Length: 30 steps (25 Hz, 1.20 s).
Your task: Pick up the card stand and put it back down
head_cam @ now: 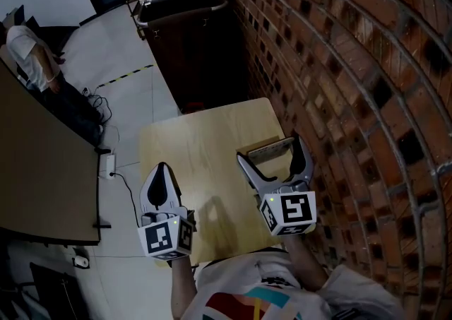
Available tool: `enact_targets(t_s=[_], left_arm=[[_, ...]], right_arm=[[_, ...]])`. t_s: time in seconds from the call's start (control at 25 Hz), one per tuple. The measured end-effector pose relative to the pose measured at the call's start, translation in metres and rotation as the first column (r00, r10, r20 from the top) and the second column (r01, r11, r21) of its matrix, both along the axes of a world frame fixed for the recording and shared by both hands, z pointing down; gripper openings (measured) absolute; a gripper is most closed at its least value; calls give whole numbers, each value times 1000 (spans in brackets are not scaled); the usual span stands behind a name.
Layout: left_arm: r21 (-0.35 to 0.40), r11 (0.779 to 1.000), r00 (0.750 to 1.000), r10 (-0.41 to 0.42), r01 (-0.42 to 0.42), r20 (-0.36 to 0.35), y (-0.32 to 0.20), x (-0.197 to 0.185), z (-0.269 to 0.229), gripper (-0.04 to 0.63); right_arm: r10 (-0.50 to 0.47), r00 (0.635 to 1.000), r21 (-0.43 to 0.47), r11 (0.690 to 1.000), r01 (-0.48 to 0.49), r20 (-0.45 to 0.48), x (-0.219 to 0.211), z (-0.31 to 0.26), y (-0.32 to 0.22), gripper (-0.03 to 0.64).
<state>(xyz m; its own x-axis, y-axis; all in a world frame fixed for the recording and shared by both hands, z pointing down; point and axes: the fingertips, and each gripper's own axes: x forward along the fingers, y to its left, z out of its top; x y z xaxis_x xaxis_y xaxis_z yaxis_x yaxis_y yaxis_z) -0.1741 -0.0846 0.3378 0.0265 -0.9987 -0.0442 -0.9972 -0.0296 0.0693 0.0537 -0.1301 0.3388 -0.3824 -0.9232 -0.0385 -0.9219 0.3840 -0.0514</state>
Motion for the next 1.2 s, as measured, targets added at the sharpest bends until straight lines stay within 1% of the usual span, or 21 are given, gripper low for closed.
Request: enact_targets(t_s=[0.36, 0.52, 0.76, 0.92, 1.12, 1.2], left_arm=[[-6, 1000, 1000, 6, -6, 1, 0, 0, 8, 5], [-13, 1000, 1000, 9, -9, -5, -1, 1, 11, 5], [-16, 1000, 1000, 0, -1, -7, -3, -2, 16, 5], [-31, 999, 1000, -24, 24, -14, -5, -11, 16, 5], [-65, 997, 999, -48, 46, -26, -9, -20, 29, 5], [-53, 997, 998, -55, 53, -28, -12, -24, 31, 5]], right_arm=[[1, 1000, -14, 1000, -1, -1, 1, 5, -2, 555], [-4, 1000, -33, 999, 3, -12, -3, 15, -13, 555], [-15, 998, -76, 997, 11, -54, -16, 41, -46, 555], [-3, 998, -91, 996, -2, -58, -20, 51, -74, 555], [13, 996, -135, 991, -25, -87, -23, 81, -112, 555], [16, 995, -159, 987, -31, -98, -25, 95, -125, 555]])
